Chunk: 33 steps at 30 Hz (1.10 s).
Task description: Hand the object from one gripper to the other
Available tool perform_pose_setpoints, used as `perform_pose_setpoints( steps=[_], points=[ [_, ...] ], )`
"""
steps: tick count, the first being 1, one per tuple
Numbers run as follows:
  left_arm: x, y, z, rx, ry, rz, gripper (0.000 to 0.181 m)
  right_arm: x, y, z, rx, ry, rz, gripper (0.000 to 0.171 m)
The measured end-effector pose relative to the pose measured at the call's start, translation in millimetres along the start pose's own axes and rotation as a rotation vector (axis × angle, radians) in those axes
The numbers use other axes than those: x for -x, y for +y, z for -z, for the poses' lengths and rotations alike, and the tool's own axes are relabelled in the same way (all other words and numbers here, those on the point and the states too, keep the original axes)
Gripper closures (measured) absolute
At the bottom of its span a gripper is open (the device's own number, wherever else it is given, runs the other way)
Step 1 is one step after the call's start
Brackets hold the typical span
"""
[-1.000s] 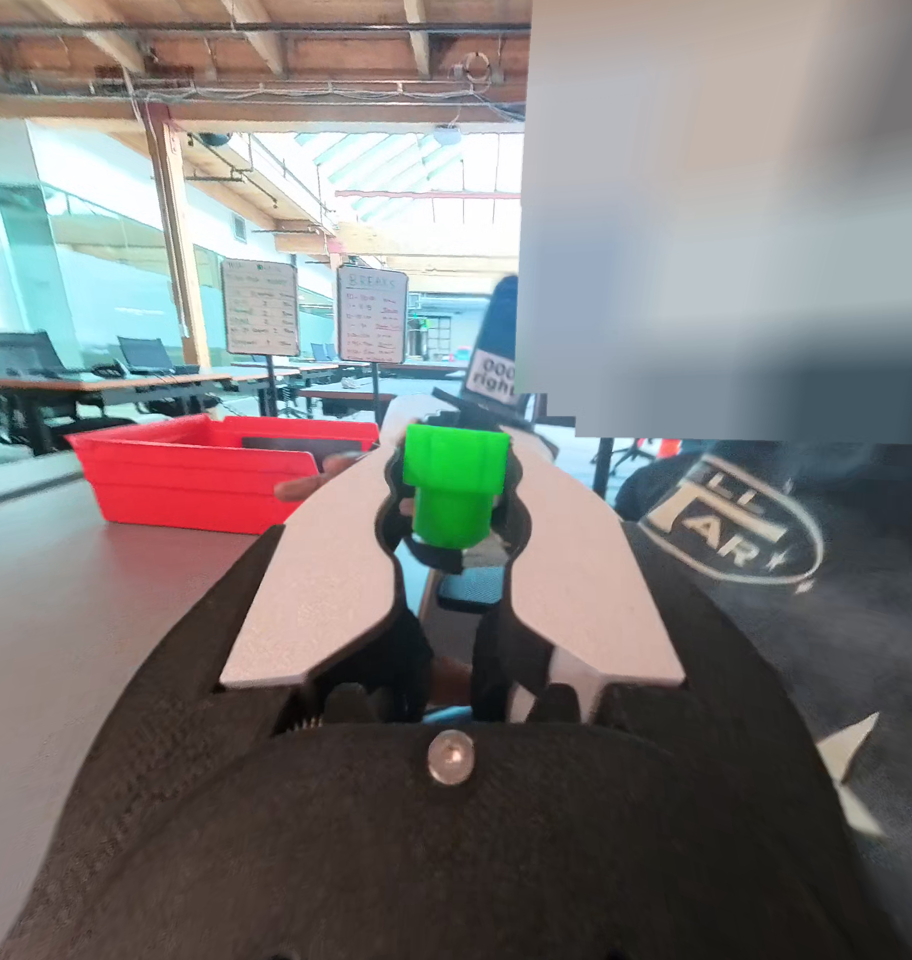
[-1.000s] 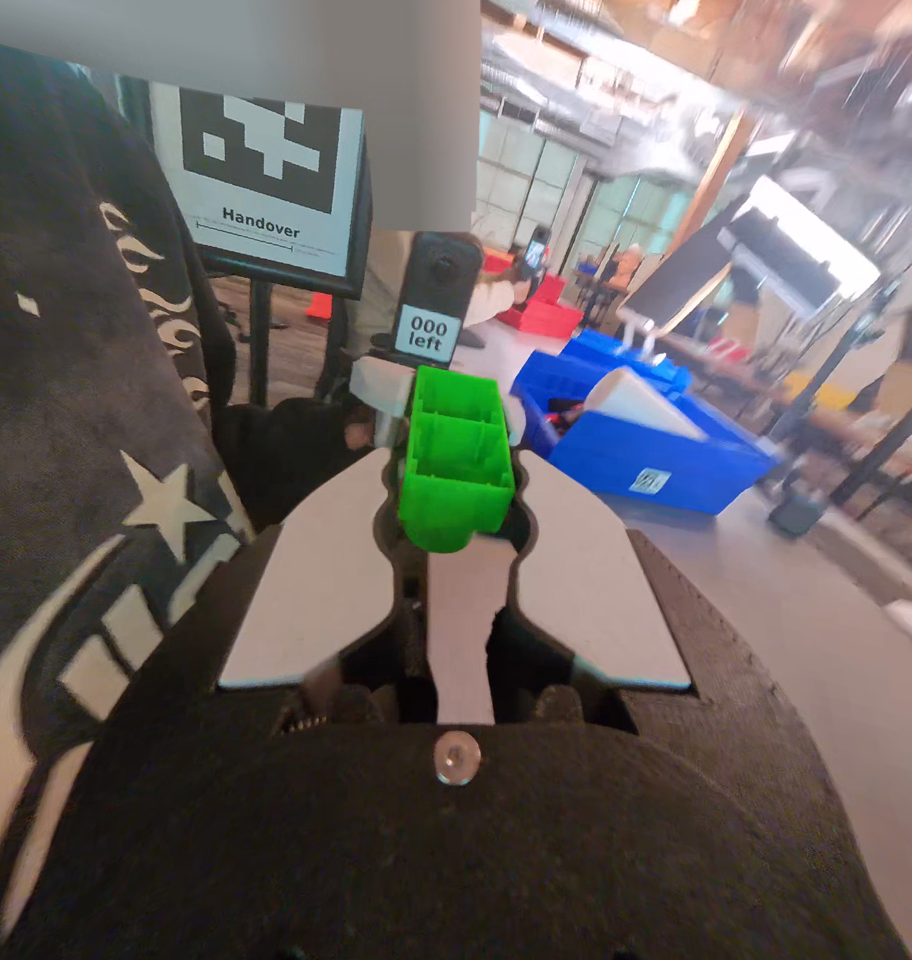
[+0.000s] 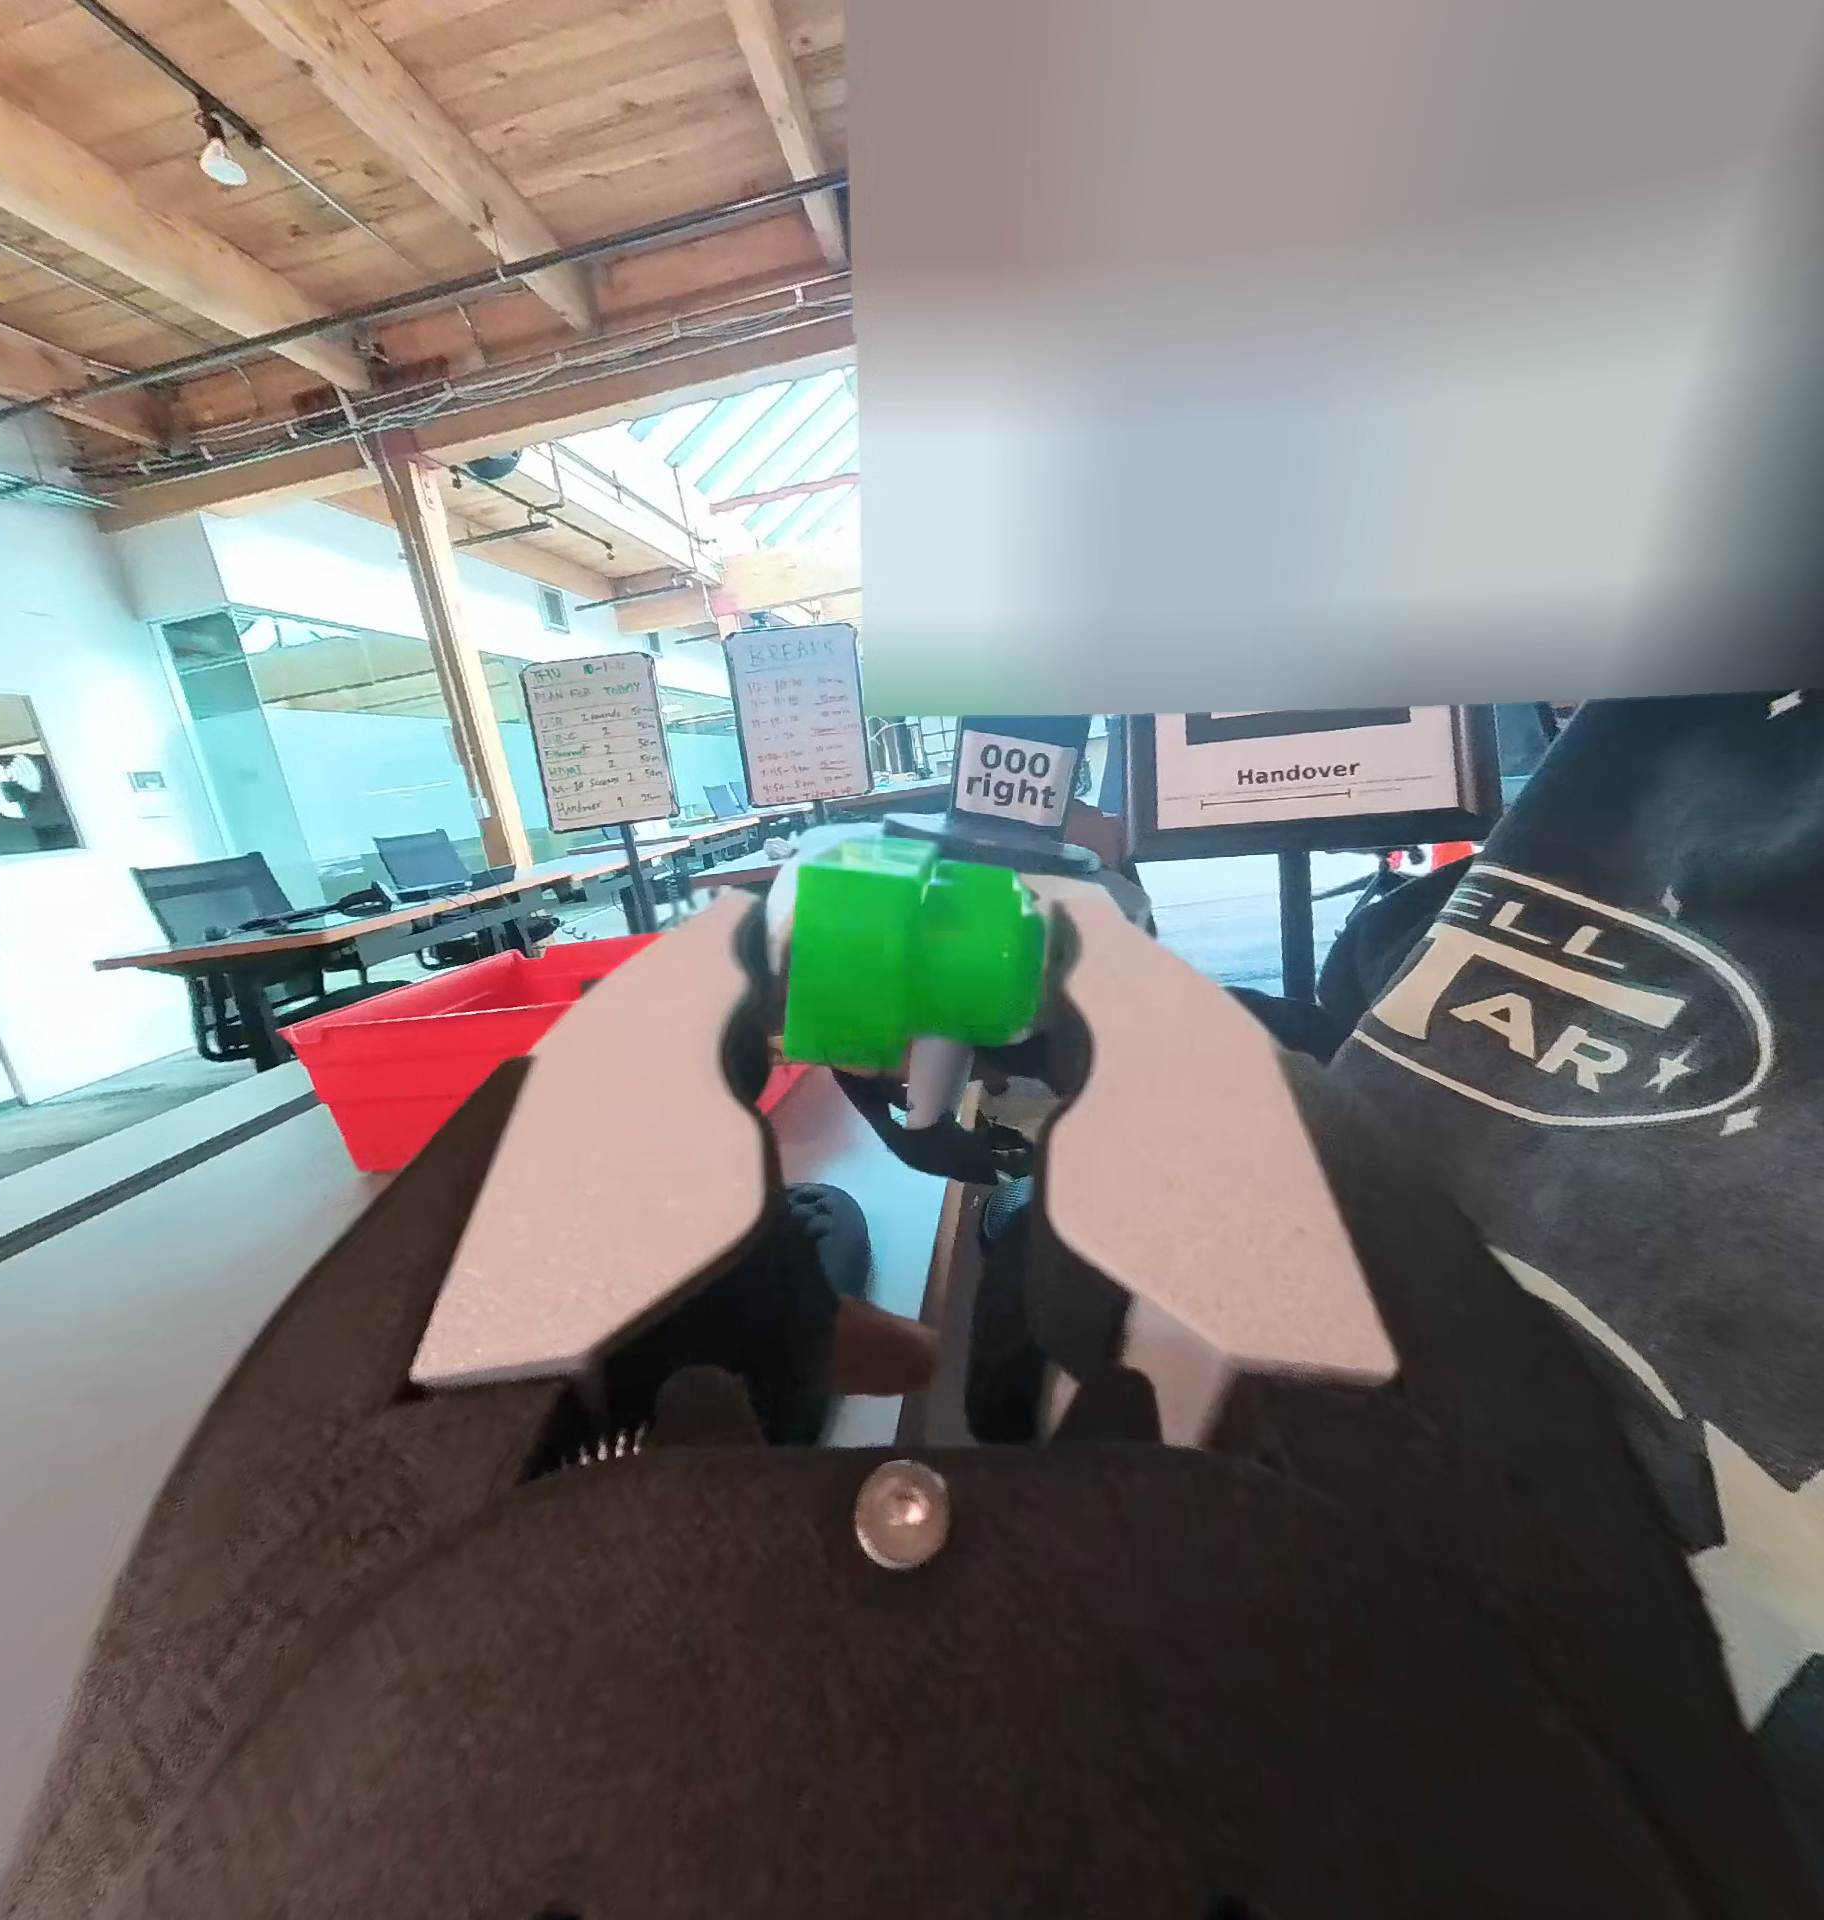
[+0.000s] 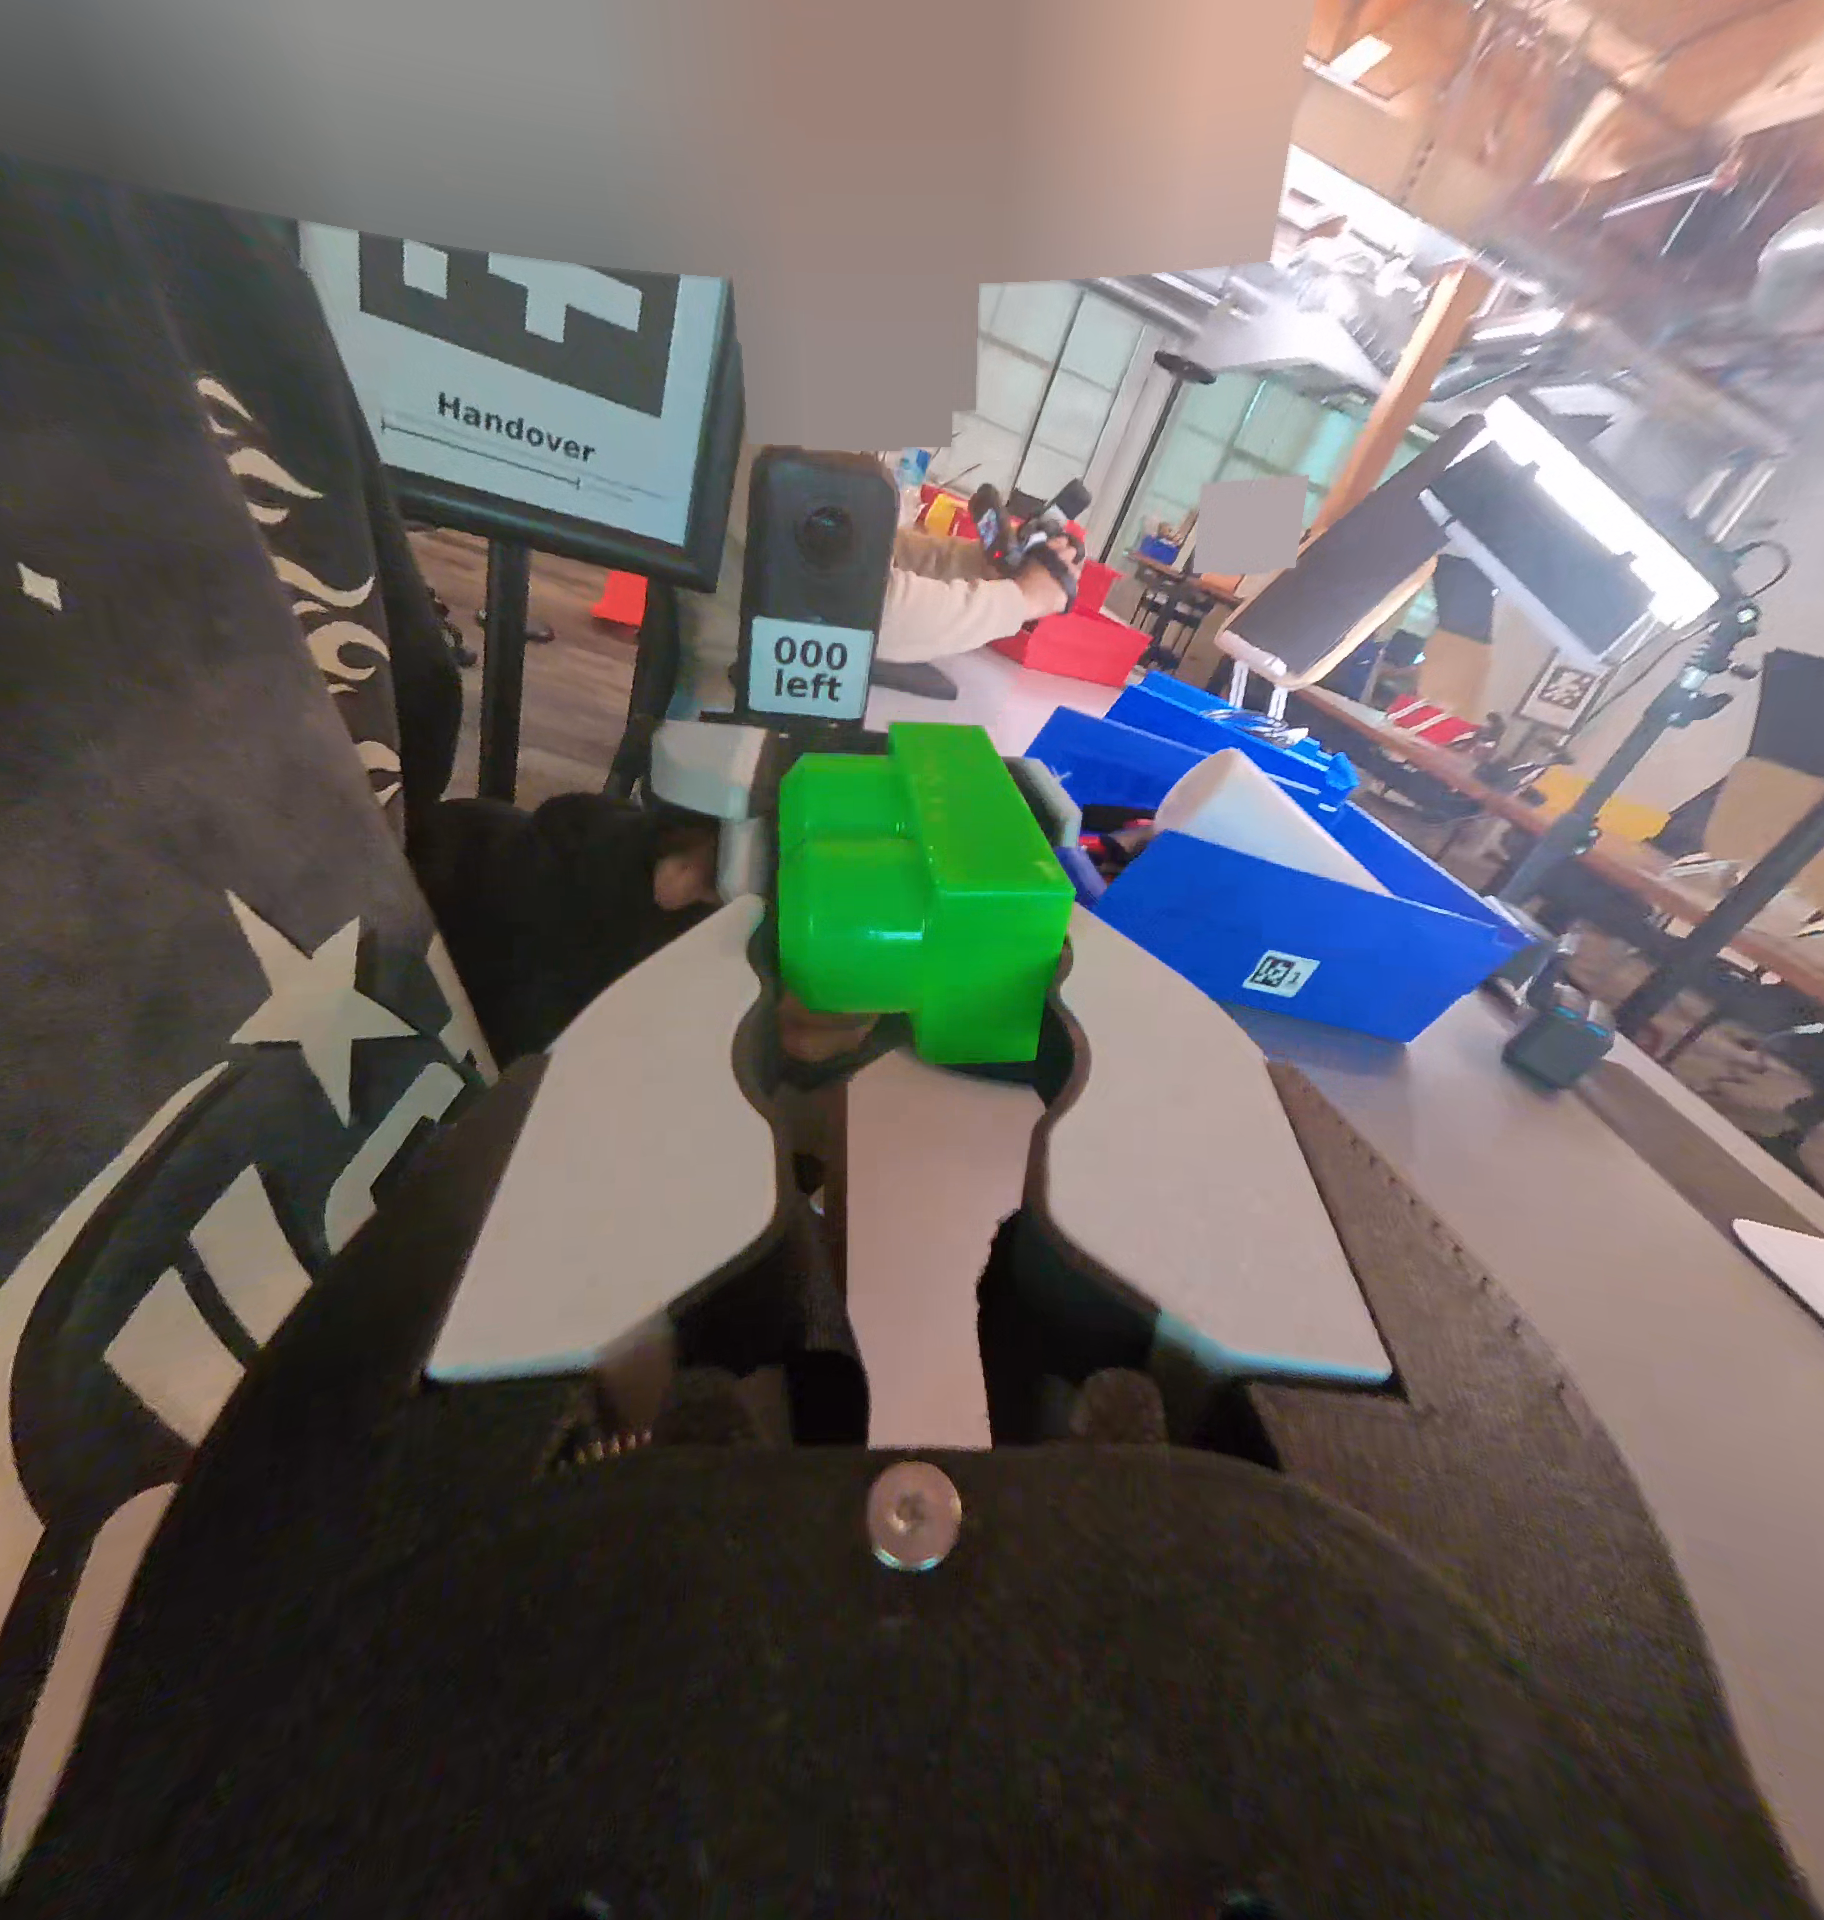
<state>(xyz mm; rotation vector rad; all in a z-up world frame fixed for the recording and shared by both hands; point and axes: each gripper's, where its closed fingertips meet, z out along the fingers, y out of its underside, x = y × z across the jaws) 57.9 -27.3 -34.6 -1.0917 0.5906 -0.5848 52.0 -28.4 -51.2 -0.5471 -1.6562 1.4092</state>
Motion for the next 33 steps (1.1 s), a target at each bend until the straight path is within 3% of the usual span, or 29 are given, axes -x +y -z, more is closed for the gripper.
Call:
perform_pose_setpoints(
  steps=[5, 8, 12, 16, 19, 22, 29, 33],
  points=[
    [3, 0, 1, 0.01, 0.013, 0.131, 0.136, -5, -4, -1, -0.053, 0.045, 0.054, 0.121],
    [11, -5, 3, -0.031, 0.021, 0.324, 0.136, -14, -13, 4, -0.12, 0.162, 0.273, 0.096],
    [17, 4, 4, -0.018, 0.052, 0.553, 0.136, -13, -10, 5, -0.037, 0.225, 0.565, 0.089],
    [14, 9, 2, -0.006, 0.093, 0.637, 0.136, -16, 5, 2, 0.11, 0.271, 0.797, 0.099],
    [10, 11, 0, 0.018, 0.105, 0.628, 0.136, -17, 7, 1, 0.141, 0.288, 0.849, 0.132],
    [6, 7, 1, -0.001, 0.116, 0.538, 0.137, -17, 9, 1, 0.167, 0.274, 0.786, 0.133],
    [6, 1, 3, 0.013, -0.016, 0.034, 0.118, -18, 4, 2, 0.059, 0.162, 0.229, 0.133],
    [8, 3, 3, 0.03, -0.049, -0.037, 0.119, -9, 0, 2, 0.013, 0.071, 0.091, 0.133]
  ],
)
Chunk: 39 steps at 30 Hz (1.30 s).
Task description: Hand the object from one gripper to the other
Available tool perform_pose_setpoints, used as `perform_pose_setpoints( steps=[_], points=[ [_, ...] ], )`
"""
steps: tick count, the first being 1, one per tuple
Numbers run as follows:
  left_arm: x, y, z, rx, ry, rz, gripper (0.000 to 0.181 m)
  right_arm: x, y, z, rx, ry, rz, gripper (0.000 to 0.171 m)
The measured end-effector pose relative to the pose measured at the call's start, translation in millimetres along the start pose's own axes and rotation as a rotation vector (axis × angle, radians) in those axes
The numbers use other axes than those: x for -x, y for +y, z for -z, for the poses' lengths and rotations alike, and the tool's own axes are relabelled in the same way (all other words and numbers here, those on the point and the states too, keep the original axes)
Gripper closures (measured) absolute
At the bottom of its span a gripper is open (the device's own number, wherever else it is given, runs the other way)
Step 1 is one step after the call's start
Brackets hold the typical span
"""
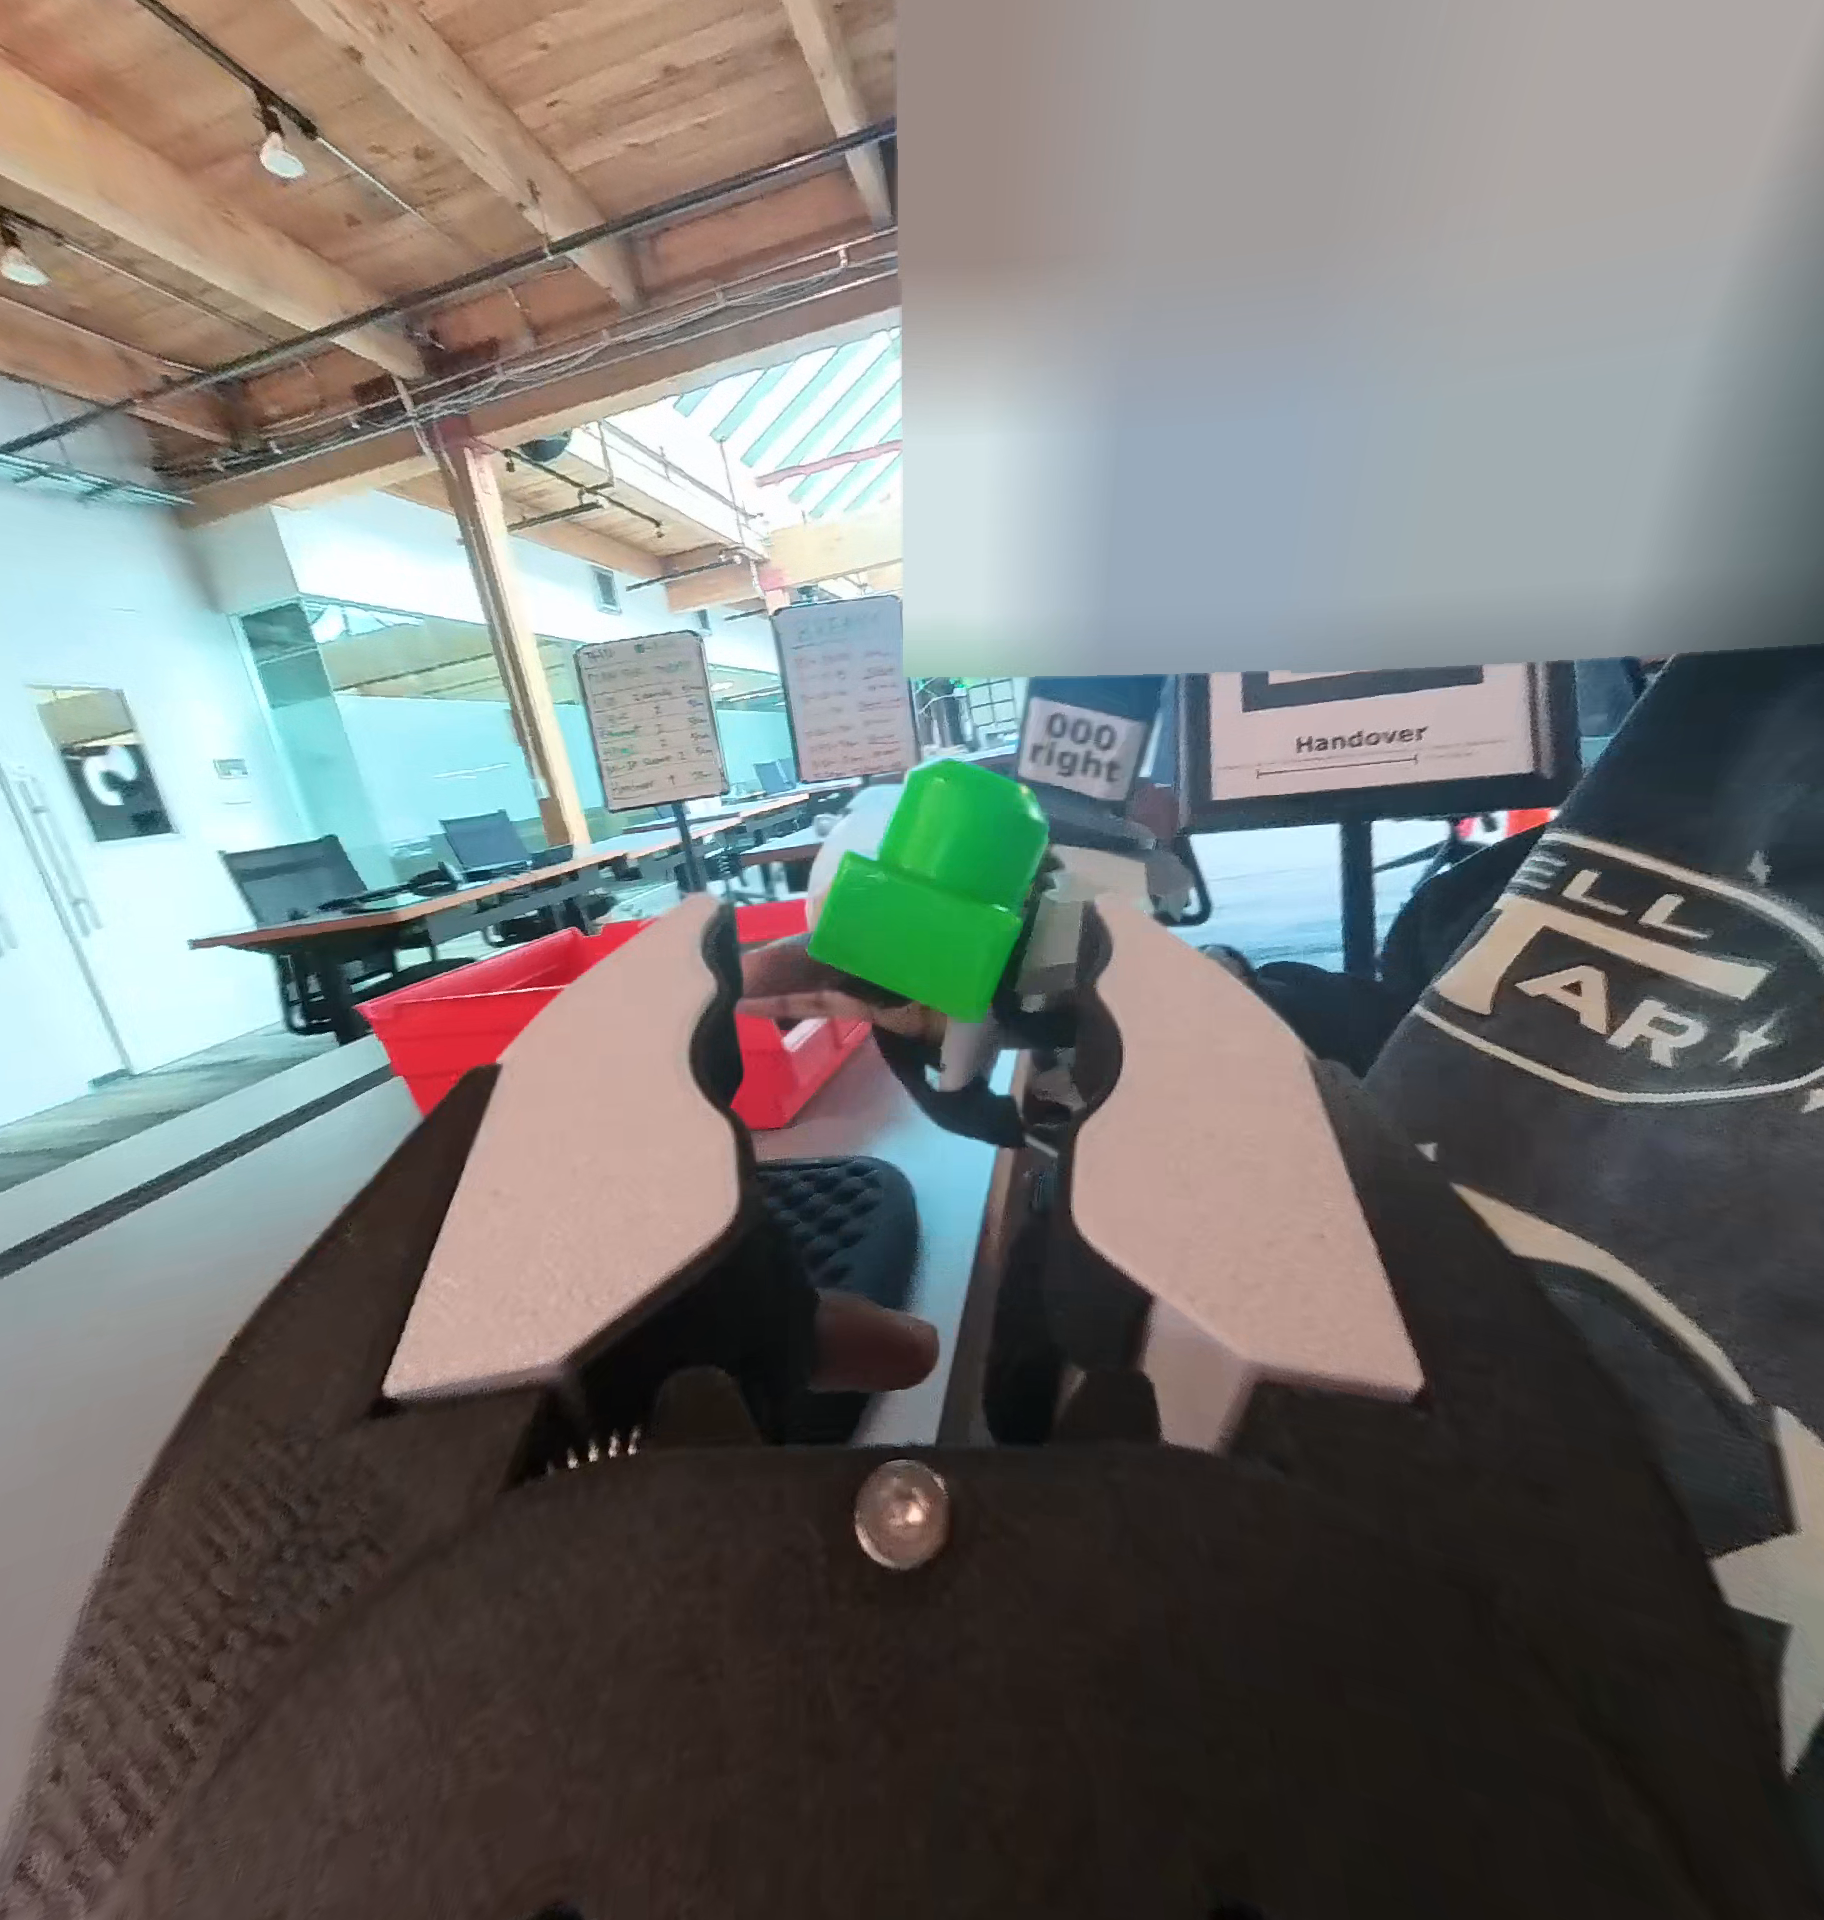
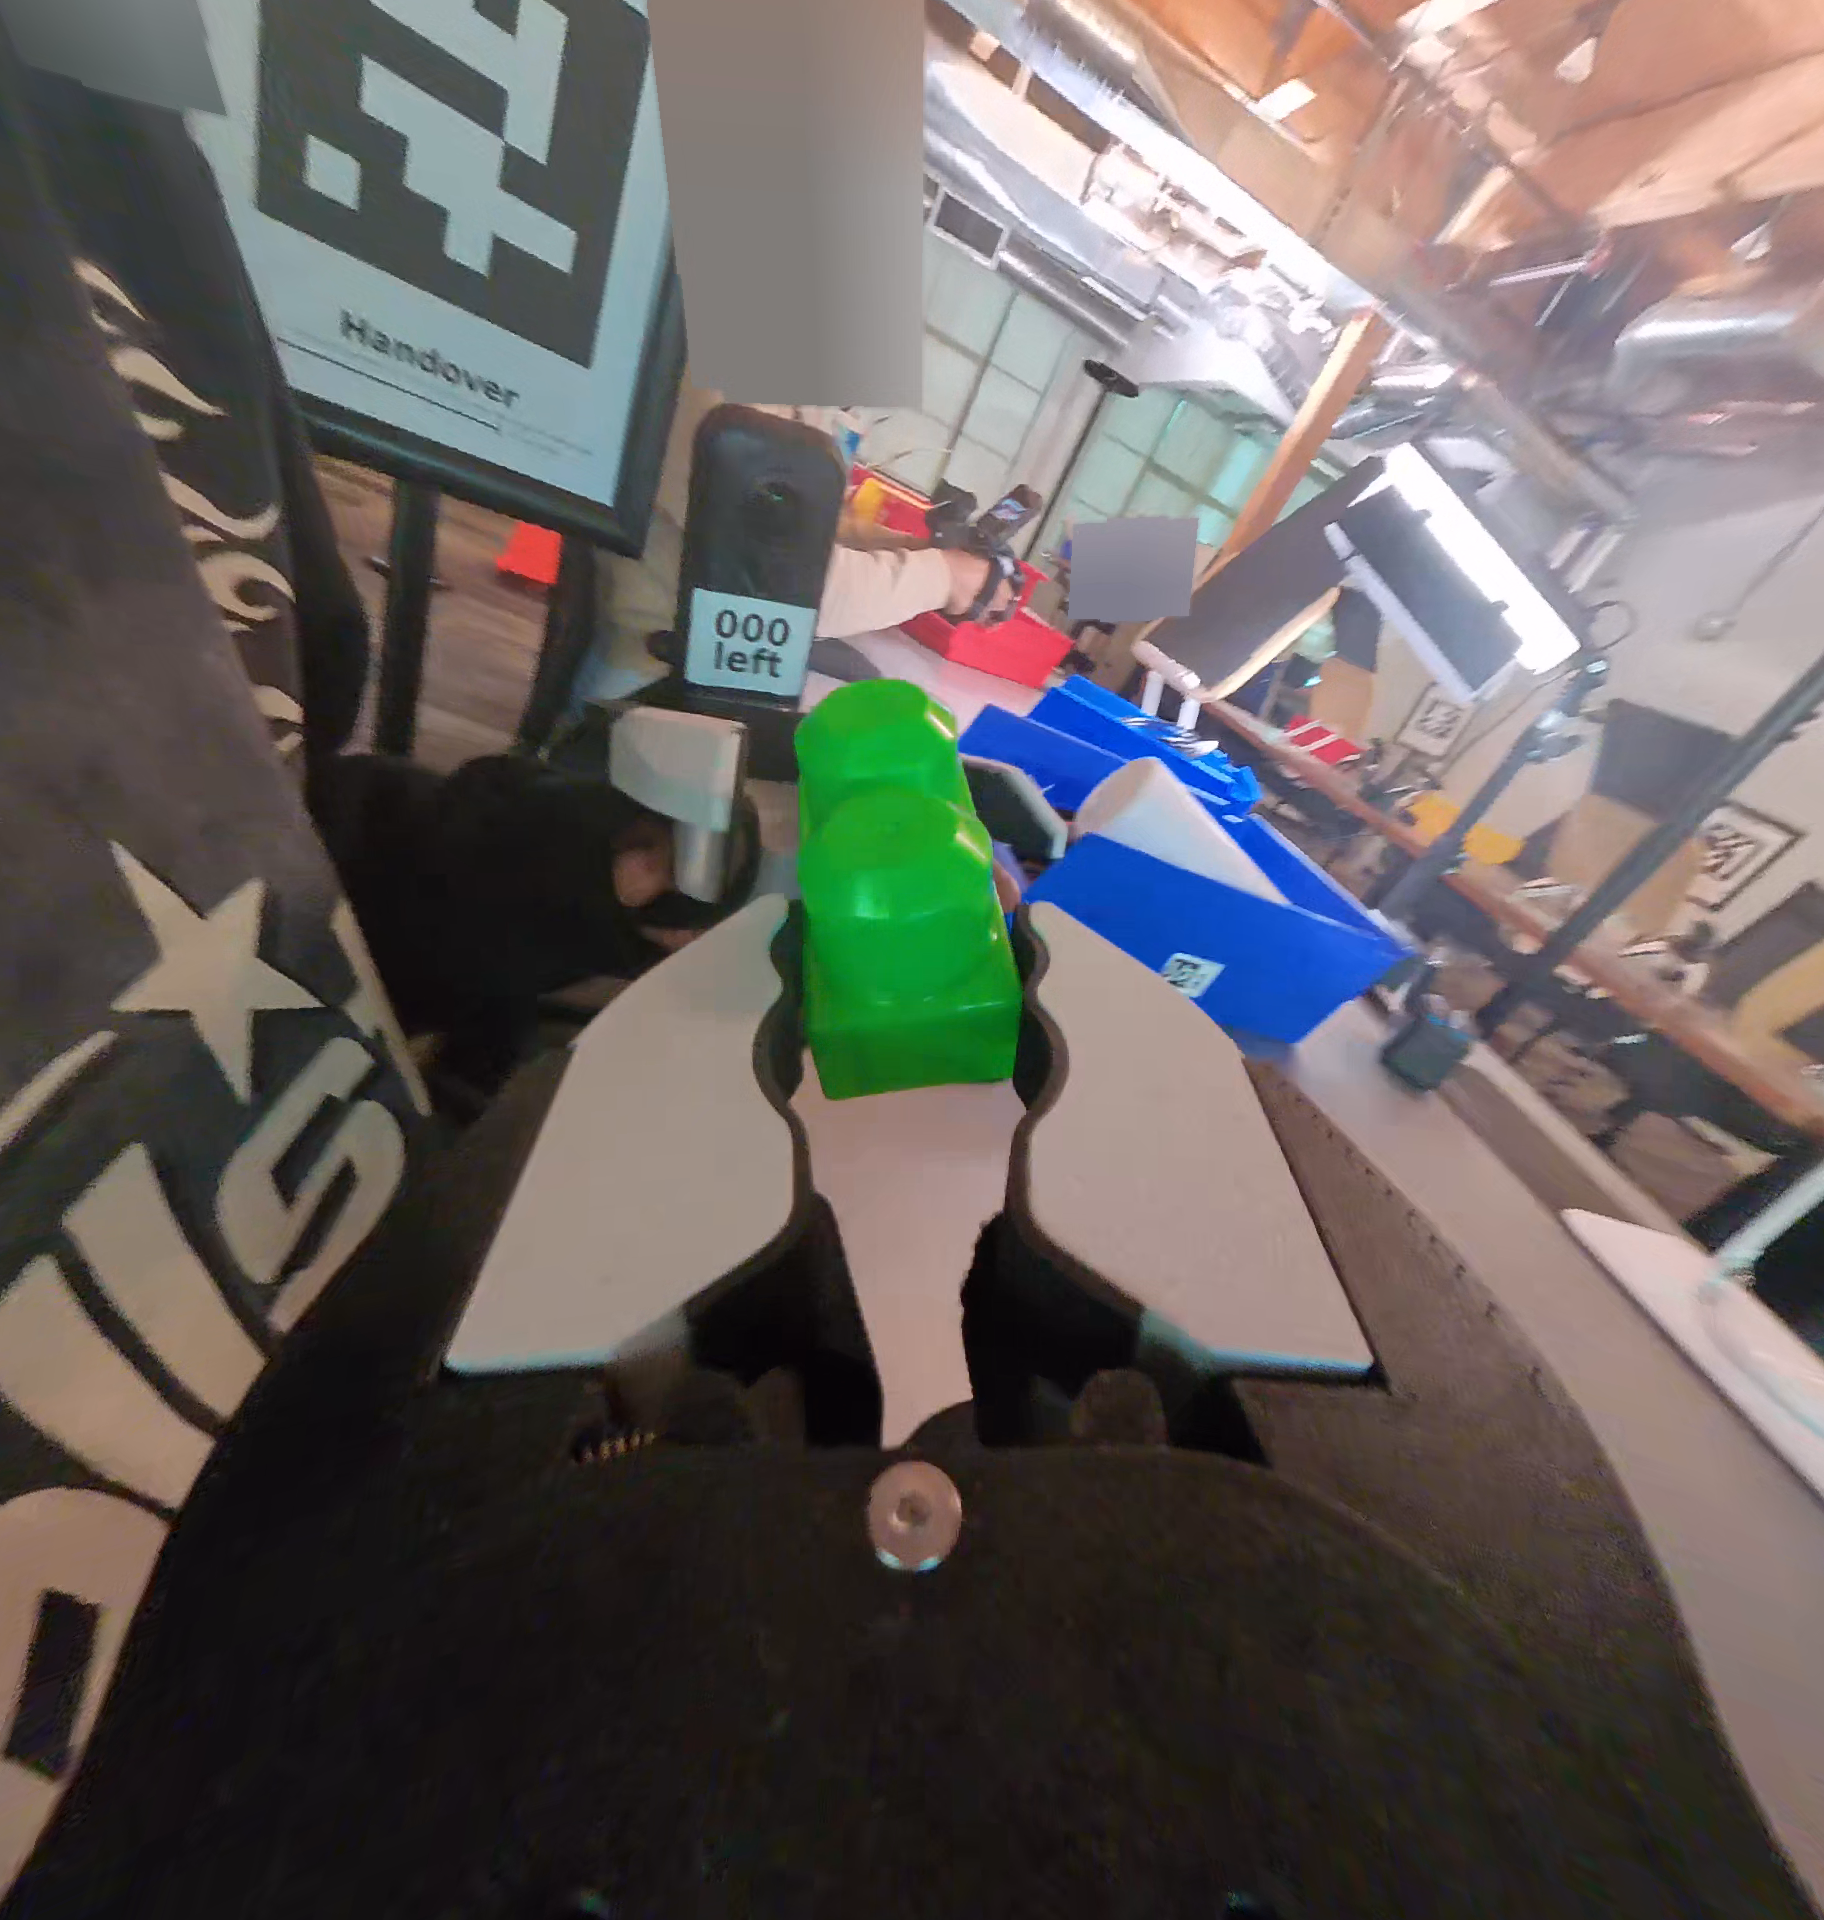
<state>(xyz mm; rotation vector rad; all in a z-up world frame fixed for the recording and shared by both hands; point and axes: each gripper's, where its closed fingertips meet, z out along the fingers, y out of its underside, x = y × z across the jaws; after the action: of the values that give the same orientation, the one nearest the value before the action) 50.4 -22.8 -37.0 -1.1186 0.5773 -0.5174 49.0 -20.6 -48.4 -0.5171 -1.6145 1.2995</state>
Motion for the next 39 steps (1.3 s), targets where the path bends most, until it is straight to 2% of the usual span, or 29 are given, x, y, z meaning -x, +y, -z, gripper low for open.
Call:
perform_pose_setpoints(
  steps=[3, 5, 9, 12, 14, 17, 20, 21, 22, 23, 26, 30, 34, 39],
  points=[
    [-4, -2, 0, -0.022, 0.036, 0.04, 0.129, 8, -1, -1, -0.011, -0.064, -0.07, 0.133],
    [-9, -1, 0, -0.013, 0.074, 0.048, 0.142, 8, 0, -1, -0.008, -0.068, -0.076, 0.133],
    [-7, -2, 0, -0.001, 0.07, 0.108, 0.142, 4, -6, 0, -0.063, -0.028, -0.014, 0.132],
    [1, -10, 1, -0.073, 0.083, 0.326, 0.143, -3, -18, 2, -0.156, 0.083, 0.178, 0.104],
    [7, -9, 1, -0.095, 0.087, 0.471, 0.143, -5, -20, 3, -0.146, 0.148, 0.319, 0.091],
    [18, -5, 2, -0.13, 0.068, 0.631, 0.143, -6, -8, -1, -0.026, 0.222, 0.626, 0.084],
    [22, -2, 0, -0.157, 0.069, 0.72, 0.143, -12, 2, -6, 0.104, 0.327, 0.936, 0.09],
    [21, -1, -1, -0.152, 0.071, 0.729, 0.143, -15, 4, -7, 0.131, 0.361, 1.0, 0.098],
    [21, 1, -2, -0.146, 0.065, 0.728, 0.143, -17, 3, -7, 0.137, 0.389, 1.028, 0.115],
    [21, 0, -2, -0.147, 0.068, 0.721, 0.143, -17, 2, -6, 0.133, 0.396, 1.025, 0.121],
    [16, -2, -2, -0.136, 0.087, 0.65, 0.144, -17, -2, -4, 0.102, 0.37, 0.888, 0.121],
    [5, -11, 0, -0.146, 0.071, 0.368, 0.125, -9, -3, -4, 0.037, 0.214, 0.519, 0.121],
    [-4, -10, 0, -0.092, 0.055, 0.14, 0.122, 5, -7, -5, -0.055, 0.035, 0.155, 0.122],
    [-11, -3, -4, -0.044, 0.061, 0.048, 0.122, 13, -9, -4, -0.073, -0.046, 0.036, 0.122]
  ],
)
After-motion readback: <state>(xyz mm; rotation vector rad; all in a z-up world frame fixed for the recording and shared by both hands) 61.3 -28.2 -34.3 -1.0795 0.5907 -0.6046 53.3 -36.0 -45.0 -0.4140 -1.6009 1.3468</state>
